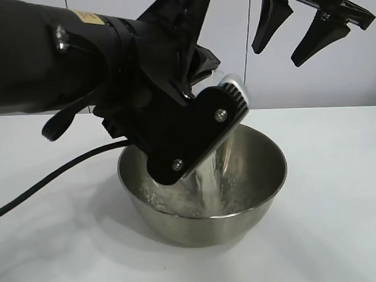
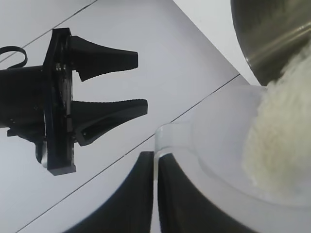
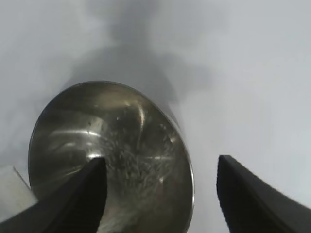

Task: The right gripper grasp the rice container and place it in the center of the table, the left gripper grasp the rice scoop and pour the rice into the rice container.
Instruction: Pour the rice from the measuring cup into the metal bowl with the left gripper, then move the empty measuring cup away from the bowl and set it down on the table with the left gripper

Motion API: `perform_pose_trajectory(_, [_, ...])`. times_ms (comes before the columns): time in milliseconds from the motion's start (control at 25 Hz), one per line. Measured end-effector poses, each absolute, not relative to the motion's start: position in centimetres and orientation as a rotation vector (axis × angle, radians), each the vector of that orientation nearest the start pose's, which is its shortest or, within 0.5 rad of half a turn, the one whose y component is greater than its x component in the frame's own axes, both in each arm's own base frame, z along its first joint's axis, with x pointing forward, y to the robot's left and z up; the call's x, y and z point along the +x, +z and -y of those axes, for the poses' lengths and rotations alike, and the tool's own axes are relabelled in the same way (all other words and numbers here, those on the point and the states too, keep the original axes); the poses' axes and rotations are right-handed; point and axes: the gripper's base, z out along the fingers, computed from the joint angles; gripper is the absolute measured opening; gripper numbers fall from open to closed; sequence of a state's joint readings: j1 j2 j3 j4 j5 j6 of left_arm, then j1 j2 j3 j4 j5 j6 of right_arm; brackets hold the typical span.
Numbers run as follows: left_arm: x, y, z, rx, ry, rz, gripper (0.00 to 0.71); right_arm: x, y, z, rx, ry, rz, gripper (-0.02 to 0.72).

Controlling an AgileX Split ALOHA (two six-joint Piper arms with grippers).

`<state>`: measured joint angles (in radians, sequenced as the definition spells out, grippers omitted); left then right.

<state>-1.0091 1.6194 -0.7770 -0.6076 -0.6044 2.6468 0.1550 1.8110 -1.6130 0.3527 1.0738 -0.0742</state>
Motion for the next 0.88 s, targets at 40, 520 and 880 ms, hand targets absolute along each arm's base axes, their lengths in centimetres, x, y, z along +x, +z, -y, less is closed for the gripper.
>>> perform_pose_trajectory(40, [20.4, 22.7, 26.6, 1.926, 1.078, -0.251, 0.009, 38.2, 30.3, -8.8, -0.163, 0.498, -2.726, 0.452])
perform_pose_trajectory(520, [21.7, 22.5, 25.6, 1.971, 1.149, -0.185, 0.009, 38.2, 30.3, -8.9, -0.157, 0.517, -2.724, 0.452])
perform_pose_trajectory(880, [22.7, 22.6, 24.4, 1.691, 0.783, -0.967, 0.009, 38.2, 30.3, -8.9, -0.156, 0.519, -2.723, 0.452])
